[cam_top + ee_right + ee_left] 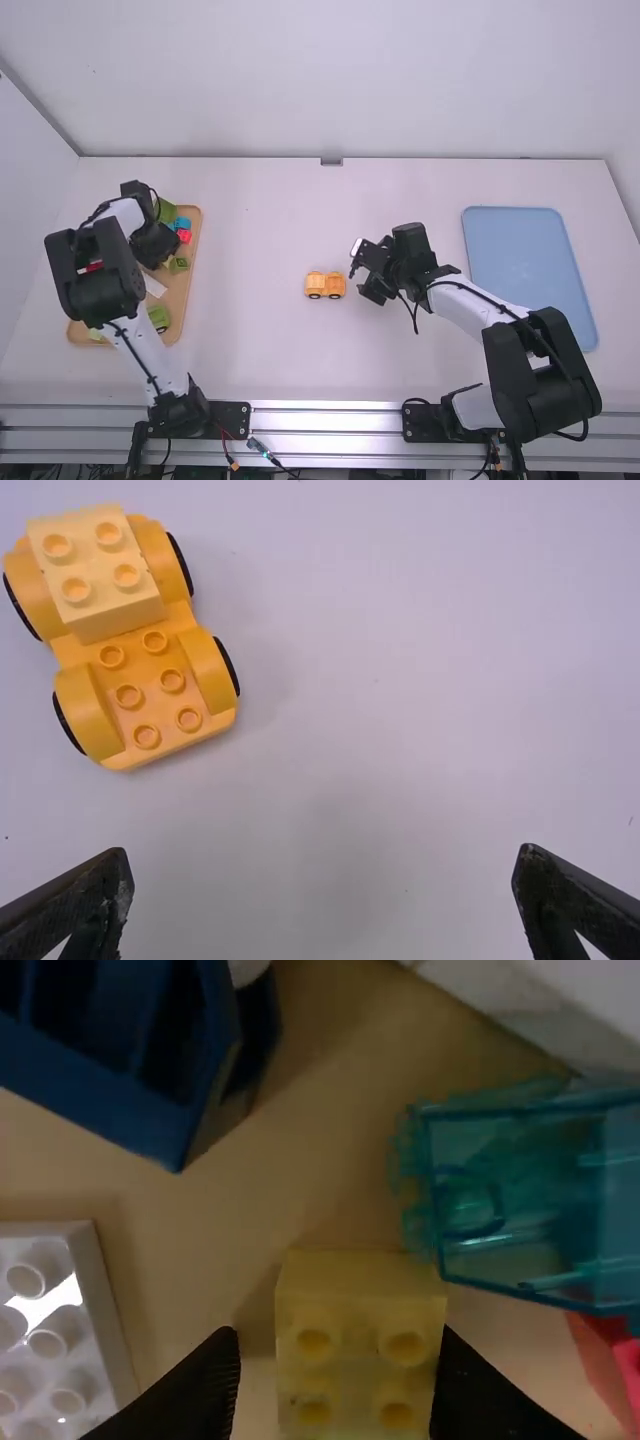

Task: Assemble lego blocks to make yellow taxi

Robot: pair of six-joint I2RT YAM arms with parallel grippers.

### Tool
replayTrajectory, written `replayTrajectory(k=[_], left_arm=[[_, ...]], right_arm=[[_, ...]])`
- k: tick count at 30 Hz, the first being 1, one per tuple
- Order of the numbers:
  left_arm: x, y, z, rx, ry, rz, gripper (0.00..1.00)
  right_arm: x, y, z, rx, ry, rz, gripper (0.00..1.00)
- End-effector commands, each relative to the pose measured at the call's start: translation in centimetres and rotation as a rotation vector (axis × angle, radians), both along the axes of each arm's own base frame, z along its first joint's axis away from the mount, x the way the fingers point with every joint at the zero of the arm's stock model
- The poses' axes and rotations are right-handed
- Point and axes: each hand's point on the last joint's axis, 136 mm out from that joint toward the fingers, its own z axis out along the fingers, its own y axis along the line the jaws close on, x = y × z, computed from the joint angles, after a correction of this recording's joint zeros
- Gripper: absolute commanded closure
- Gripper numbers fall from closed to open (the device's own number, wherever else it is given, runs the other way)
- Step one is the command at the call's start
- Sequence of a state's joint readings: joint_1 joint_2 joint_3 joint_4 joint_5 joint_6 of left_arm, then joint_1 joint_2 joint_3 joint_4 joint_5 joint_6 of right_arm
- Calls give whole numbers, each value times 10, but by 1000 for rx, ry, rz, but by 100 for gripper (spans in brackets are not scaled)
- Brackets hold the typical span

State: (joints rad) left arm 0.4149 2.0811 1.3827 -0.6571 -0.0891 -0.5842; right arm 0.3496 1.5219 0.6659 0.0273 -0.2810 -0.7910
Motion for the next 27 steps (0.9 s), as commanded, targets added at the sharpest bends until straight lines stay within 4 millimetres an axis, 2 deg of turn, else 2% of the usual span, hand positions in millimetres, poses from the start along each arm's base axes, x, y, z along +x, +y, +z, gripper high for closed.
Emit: replayTrajectory(k=[1, 8, 11, 15, 17, 18, 22, 24, 27], left_arm=[[-4, -5, -6, -15, 27, -3, 59], [-4, -3, -6, -14, 24, 6, 69], [-1, -3, -4, -9, 21, -1, 78], [1, 3, 2, -2, 15, 8, 84], [6, 6, 9, 2, 7, 10, 96], [9, 7, 13, 4, 1, 19, 98], [14, 18, 33, 50, -2, 80, 98], [17, 17, 45, 66, -3, 85, 98], [28, 7, 68, 84, -58, 49, 98]], right_arm=[[1, -1, 7, 7, -20, -5, 1], [1, -1, 7, 7, -20, -5, 1], [1, -1, 7, 7, -21, -5, 1], [2, -1, 7, 8, -24, -5, 1], [4, 0, 9, 19, -29, -16, 1], [5, 0, 11, 27, -30, -25, 1], [7, 1, 14, 36, -40, -31, 1], [8, 1, 18, 47, -43, -43, 1], [18, -1, 35, 107, -60, -152, 1]])
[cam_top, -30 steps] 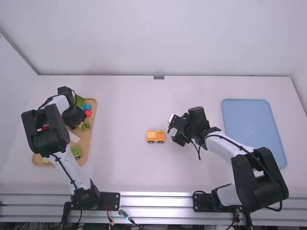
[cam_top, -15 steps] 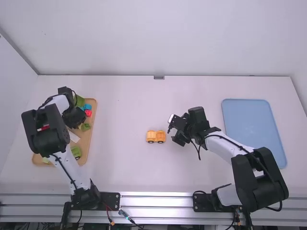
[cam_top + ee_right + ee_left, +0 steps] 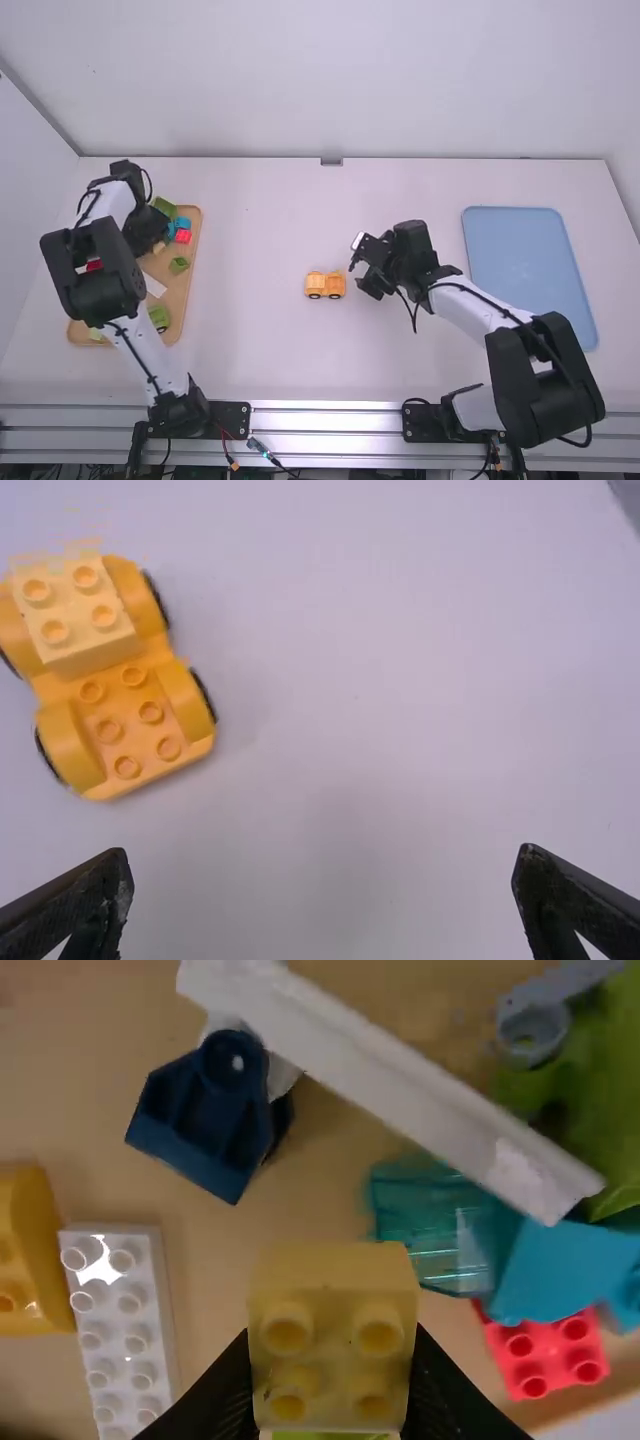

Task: Assemble lego blocks to make yellow taxi

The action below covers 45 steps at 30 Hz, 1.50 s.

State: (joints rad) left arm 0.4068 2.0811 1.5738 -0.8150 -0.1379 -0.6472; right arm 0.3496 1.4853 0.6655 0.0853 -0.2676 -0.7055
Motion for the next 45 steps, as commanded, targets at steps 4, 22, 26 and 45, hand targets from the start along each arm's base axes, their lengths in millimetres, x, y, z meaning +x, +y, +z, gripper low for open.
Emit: replayTrajectory(k=[4, 22, 26, 45], left_arm=[[29, -32, 46, 69, -145, -111, 98], [23, -367, 85, 72, -286, -1730, 98], [-14, -435, 76, 85, -288, -2084, 98], [-60, -537, 3, -17, -315, -2443, 98]], right_arm=[[12, -9, 39, 125, -30, -202, 1], [-15, -137, 122, 413, -24, -828, 1], [-35, -159, 134, 412, -60, -912, 1], [-75, -170, 158, 442, -132, -941, 0]])
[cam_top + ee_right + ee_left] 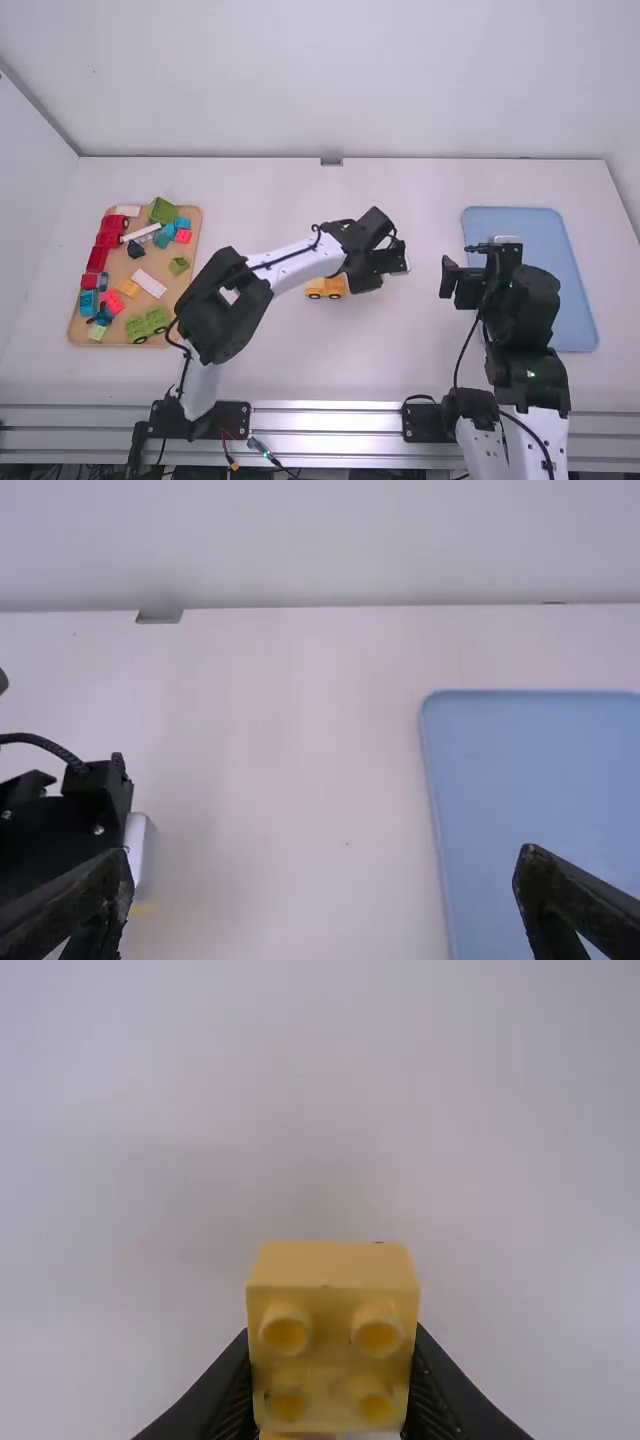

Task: Assemble lego blocks to make yellow taxi

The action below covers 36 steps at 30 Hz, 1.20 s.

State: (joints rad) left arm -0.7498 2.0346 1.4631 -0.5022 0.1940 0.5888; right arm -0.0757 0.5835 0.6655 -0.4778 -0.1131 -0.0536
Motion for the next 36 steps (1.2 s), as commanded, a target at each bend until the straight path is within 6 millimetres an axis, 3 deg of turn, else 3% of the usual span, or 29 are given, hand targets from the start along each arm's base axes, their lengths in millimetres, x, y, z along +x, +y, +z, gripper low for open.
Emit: replayTrajectory(k=[1, 16, 21, 25, 36], left_arm=[[2, -3, -10, -5, 18, -22, 99], [0, 1, -38, 80, 53, -122, 98], [2, 5, -42, 103, 42, -122, 87], [5, 5, -42, 96, 39, -115, 70], [3, 4, -42, 96, 39, -121, 56]], right_arm=[[0, -1, -4, 4, 11, -8, 1], [12, -2, -16, 7, 60, -8, 1], [10, 2, -13, 3, 46, 10, 1], [8, 11, -10, -19, 31, 54, 1], [8, 10, -8, -23, 26, 53, 1]])
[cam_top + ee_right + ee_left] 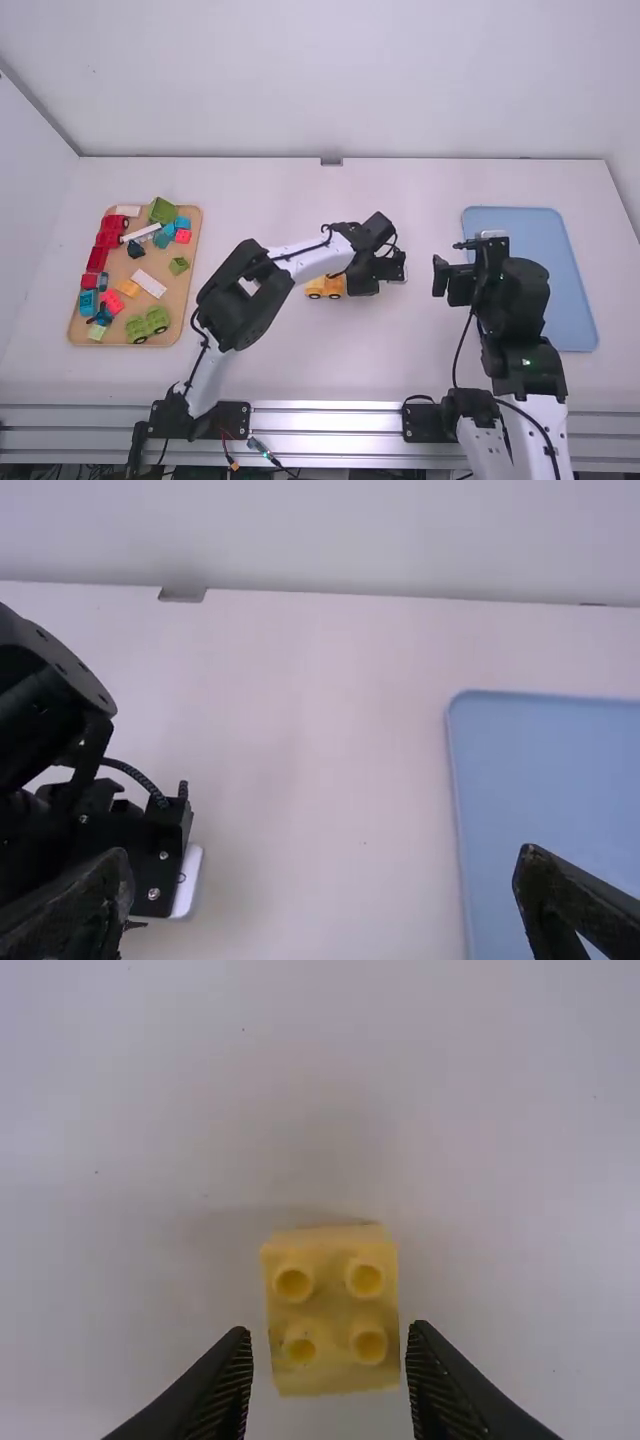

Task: Assemble lego blocks to make yellow taxi

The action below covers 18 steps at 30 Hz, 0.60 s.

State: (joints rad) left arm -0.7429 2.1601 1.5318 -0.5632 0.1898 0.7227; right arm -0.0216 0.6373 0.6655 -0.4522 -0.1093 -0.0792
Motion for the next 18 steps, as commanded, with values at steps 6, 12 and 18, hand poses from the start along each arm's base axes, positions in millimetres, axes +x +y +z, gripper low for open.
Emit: replayTrajectory(k=[6, 12, 18], left_arm=[[4, -1, -2, 2, 0, -4, 24], [17, -5, 11, -6, -13, 113, 1], [33, -4, 43, 15, -45, 208, 1]], right_arm=[[-1, -5, -2, 2, 3, -18, 1], [1, 2, -3, -33, 3, 26, 1], [11, 3, -9, -47, 21, 37, 1]])
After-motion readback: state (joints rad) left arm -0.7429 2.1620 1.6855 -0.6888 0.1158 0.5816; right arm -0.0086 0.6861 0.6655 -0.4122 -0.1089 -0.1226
